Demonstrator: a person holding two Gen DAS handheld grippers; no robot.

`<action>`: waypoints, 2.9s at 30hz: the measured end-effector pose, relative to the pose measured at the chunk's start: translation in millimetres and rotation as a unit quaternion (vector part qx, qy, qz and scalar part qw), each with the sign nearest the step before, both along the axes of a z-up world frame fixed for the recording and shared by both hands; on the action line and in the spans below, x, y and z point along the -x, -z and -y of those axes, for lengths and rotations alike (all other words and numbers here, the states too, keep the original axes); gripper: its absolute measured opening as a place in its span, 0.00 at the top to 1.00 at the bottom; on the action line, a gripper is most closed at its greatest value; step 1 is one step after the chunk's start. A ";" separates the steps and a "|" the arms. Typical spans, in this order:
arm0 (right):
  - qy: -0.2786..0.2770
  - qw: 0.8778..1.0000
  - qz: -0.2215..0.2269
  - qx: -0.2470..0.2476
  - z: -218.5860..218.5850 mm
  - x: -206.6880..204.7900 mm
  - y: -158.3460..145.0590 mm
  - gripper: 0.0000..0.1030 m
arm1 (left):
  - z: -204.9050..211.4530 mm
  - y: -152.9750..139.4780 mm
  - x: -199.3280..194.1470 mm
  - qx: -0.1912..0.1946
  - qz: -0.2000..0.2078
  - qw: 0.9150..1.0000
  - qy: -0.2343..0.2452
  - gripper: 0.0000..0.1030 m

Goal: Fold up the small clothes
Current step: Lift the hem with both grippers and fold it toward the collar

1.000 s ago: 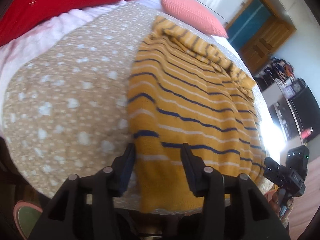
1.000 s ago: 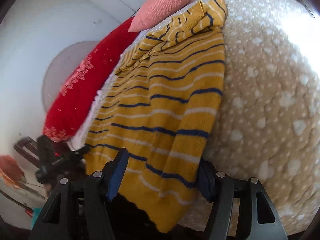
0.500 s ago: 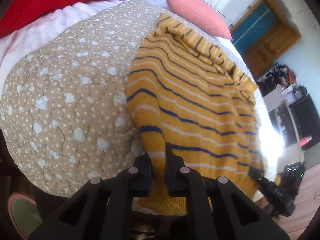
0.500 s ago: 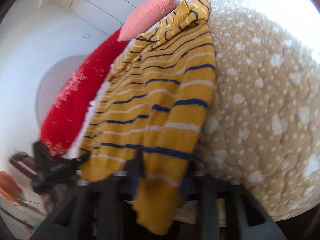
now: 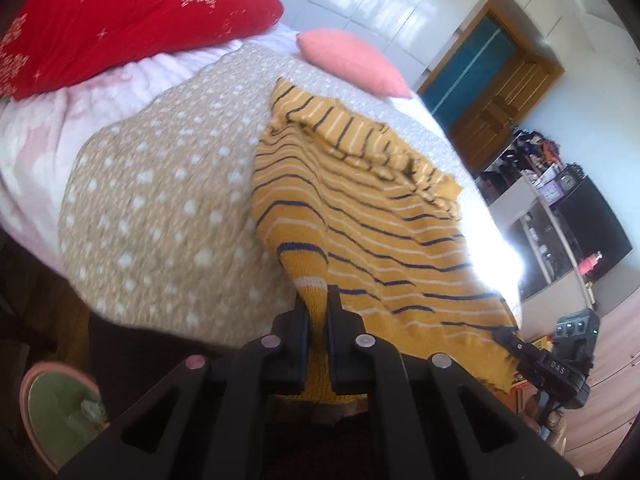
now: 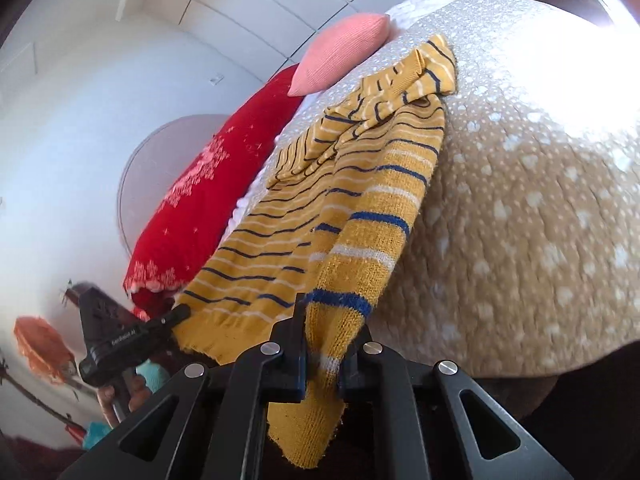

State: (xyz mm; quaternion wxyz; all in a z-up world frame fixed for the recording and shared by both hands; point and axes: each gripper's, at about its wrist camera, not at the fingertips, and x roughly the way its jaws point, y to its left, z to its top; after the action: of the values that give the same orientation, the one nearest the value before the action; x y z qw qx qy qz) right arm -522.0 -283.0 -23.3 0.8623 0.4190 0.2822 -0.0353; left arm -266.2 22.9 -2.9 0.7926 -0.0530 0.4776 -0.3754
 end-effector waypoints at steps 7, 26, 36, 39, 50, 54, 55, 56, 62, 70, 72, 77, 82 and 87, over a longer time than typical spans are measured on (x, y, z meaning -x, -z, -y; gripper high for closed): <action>-0.010 1.000 0.000 0.011 15.0 -27.4 -14.2 0.89 | 16.2 -12.1 -29.9 0.014 0.020 1.000 -0.006 0.93; 0.050 0.998 -0.037 -0.007 183.4 -233.4 -31.1 0.89 | 194.0 -9.8 -219.3 -0.042 0.008 0.999 -0.006 0.93; 0.113 0.981 -0.028 -0.152 261.2 -281.9 28.7 0.67 | 218.6 26.2 -310.5 0.013 -0.103 0.993 -0.057 0.62; 0.144 0.974 -0.004 -0.176 275.4 -280.4 32.9 0.48 | 207.3 25.9 -326.9 0.039 -0.112 0.990 -0.082 0.54; 0.128 0.989 -0.067 0.042 258.3 -274.3 -33.4 0.40 | 198.2 0.8 -297.1 -0.068 0.010 0.997 -0.019 0.41; 0.089 0.986 -0.078 0.118 232.7 -275.2 -52.0 0.40 | 205.5 4.2 -267.3 -0.091 0.056 0.994 0.022 0.41; 0.072 0.986 -0.083 0.125 226.0 -280.0 -50.8 0.45 | 210.1 5.5 -261.6 -0.093 0.064 0.993 0.034 0.41; 0.054 0.986 -0.089 0.127 220.4 -286.3 -46.7 0.48 | 215.8 7.9 -258.1 -0.098 0.068 0.992 0.045 0.41; 0.044 0.976 -0.174 0.126 231.1 -327.6 7.9 0.50 | 251.2 44.6 -284.3 -0.206 0.066 0.976 0.018 0.38; 0.197 0.935 -0.217 0.198 274.1 -281.4 -7.5 0.47 | 217.9 50.4 -322.2 -0.165 0.006 0.984 -0.063 0.30; 0.201 0.942 -0.200 0.183 279.6 -253.9 -20.7 0.43 | 206.1 44.4 -318.2 -0.153 0.004 0.986 -0.062 0.30; 0.154 0.967 -0.147 0.141 252.7 -196.0 -39.2 0.37 | 170.4 19.7 -285.3 -0.131 0.037 0.990 -0.047 0.30; 0.085 0.976 -0.131 0.149 202.5 -165.4 -27.9 0.37 | 141.0 30.3 -257.4 -0.122 0.017 0.992 -0.007 0.26; 0.067 0.973 -0.174 0.138 178.9 -172.5 17.1 0.59 | 143.7 62.2 -239.0 -0.157 0.001 0.987 0.017 0.29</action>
State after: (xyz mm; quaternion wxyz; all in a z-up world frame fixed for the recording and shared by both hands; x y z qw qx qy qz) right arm -349.5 -461.9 -40.4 0.8450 0.3014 0.3920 -0.2036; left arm -27.2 -120.8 -65.1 0.7847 0.0809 0.5311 -0.3092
